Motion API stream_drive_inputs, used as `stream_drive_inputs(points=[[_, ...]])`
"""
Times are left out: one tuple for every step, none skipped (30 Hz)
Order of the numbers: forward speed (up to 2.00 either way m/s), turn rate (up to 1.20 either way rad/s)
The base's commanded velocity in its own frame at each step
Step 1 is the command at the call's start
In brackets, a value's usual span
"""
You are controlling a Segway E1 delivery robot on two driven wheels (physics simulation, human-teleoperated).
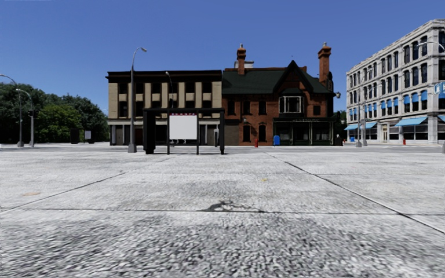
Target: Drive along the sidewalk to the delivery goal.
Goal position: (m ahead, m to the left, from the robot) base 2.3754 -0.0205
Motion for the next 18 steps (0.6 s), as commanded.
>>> stream_drive_inputs(points=[[2.0, 0.21], [2.0, 0.21], [2.0, 0.21], [2.0, 0.21], [2.0, 0.0], [2.0, 0.0], [2.0, 0.0], [2.0, 0.0], [2.0, 0.0], [2.0, 0.0], [2.0, 0.0], [2.0, 0.0], [0.98, 0.0], [0.68, 0.0], [0.68, 0.0], [0.6, 0.0], [0.59, 0.0], [0.59, 0.0]])
